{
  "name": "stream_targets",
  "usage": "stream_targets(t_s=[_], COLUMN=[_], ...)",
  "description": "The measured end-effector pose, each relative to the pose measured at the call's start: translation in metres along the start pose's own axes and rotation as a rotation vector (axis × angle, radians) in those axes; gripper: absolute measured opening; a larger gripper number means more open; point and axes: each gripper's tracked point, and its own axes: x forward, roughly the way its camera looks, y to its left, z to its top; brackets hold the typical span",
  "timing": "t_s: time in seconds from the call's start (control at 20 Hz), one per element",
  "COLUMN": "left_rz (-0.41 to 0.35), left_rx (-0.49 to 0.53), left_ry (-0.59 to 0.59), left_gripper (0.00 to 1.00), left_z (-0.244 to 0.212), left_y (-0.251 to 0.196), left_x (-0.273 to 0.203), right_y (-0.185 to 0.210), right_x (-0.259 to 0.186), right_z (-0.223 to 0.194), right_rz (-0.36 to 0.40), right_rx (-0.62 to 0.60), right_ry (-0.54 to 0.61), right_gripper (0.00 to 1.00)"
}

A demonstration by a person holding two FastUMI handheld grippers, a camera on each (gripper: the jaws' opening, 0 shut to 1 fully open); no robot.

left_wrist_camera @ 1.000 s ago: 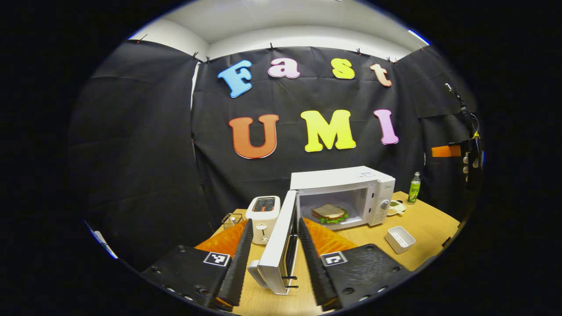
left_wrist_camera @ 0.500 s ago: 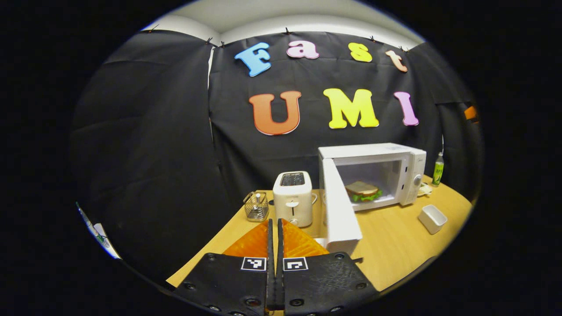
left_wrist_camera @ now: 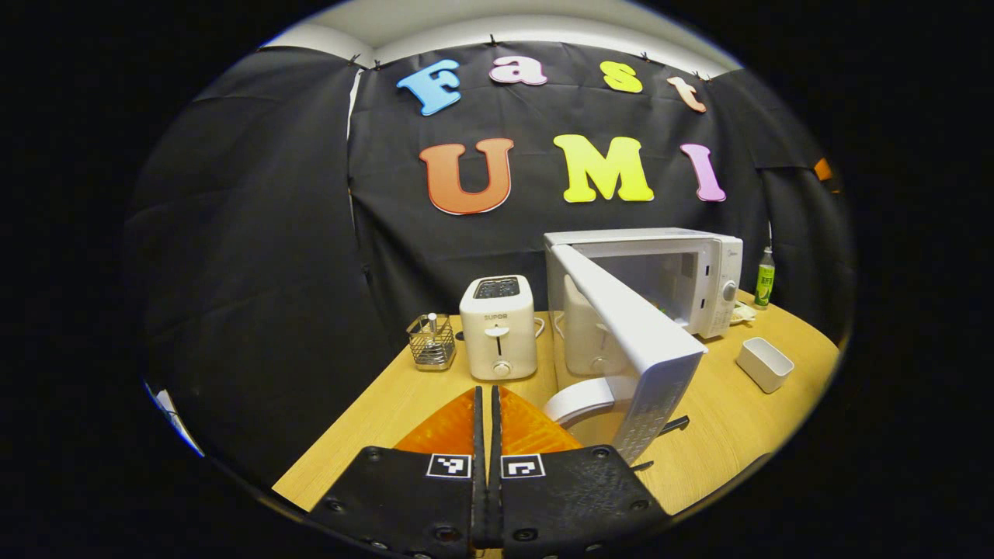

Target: Open the microwave oven with the left hand, put the food in, and close the microwave oven.

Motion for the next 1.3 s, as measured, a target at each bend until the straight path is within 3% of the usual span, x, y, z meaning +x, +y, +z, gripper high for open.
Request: stream_targets(t_s=[0.05, 0.55, 0.6, 0.65, 0.7, 0.75, 0.8, 0.85, 0.9, 1.05, 1.1, 1.15, 1.2, 1.3], left_rz=[-0.015, -0.244, -0.265, -0.284, -0.302, -0.322, -0.341, -0.356, -0.366, -0.398, -0.400, -0.406, -0.410, -0.415], left_rx=[0.005, -0.028, -0.020, -0.010, -0.002, -0.003, -0.006, -0.004, -0.002, 0.006, 0.016, 0.023, 0.026, 0.030], left_ry=[-0.005, -0.031, -0.036, -0.044, -0.047, -0.051, -0.055, -0.058, -0.066, -0.075, -0.078, -0.082, -0.090, -0.105], left_gripper=[0.00, 0.00, 0.00, 0.00, 0.00, 0.00, 0.00, 0.00, 0.00, 0.00, 0.00, 0.00, 0.00, 0.00], left_z=[0.002, 0.021, 0.024, 0.027, 0.031, 0.034, 0.037, 0.040, 0.044, 0.052, 0.055, 0.058, 0.061, 0.069], left_y=[-0.011, -0.147, -0.159, -0.172, -0.183, -0.196, -0.207, -0.219, -0.227, -0.256, -0.263, -0.269, -0.275, -0.286], left_x=[-0.001, -0.001, 0.001, 0.004, 0.008, 0.011, 0.014, 0.019, 0.022, 0.040, 0.048, 0.054, 0.060, 0.074], right_y=[-0.001, 0.004, 0.004, 0.003, 0.001, -0.001, -0.003, -0.004, -0.007, -0.015, -0.018, -0.020, -0.022, -0.030], right_x=[-0.001, 0.006, 0.008, 0.009, 0.010, 0.011, 0.011, 0.012, 0.013, 0.017, 0.018, 0.018, 0.020, 0.022], right_z=[0.001, 0.011, 0.013, 0.015, 0.016, 0.017, 0.019, 0.020, 0.021, 0.023, 0.025, 0.026, 0.028, 0.030], right_rz=[0.006, 0.063, 0.066, 0.066, 0.068, 0.069, 0.070, 0.070, 0.068, 0.064, 0.062, 0.060, 0.058, 0.047], right_rx=[0.002, 0.003, 0.005, 0.004, 0.001, 0.002, 0.003, 0.004, 0.004, 0.002, 0.004, 0.007, 0.006, -0.003], right_ry=[0.001, 0.020, 0.021, 0.021, 0.021, 0.020, 0.020, 0.021, 0.020, 0.020, 0.020, 0.023, 0.024, 0.025], right_gripper=[1.00, 1.00, 0.92, 1.00, 1.00, 0.92, 0.92, 0.92, 1.00, 1.00, 0.92, 0.92, 1.00, 1.00])
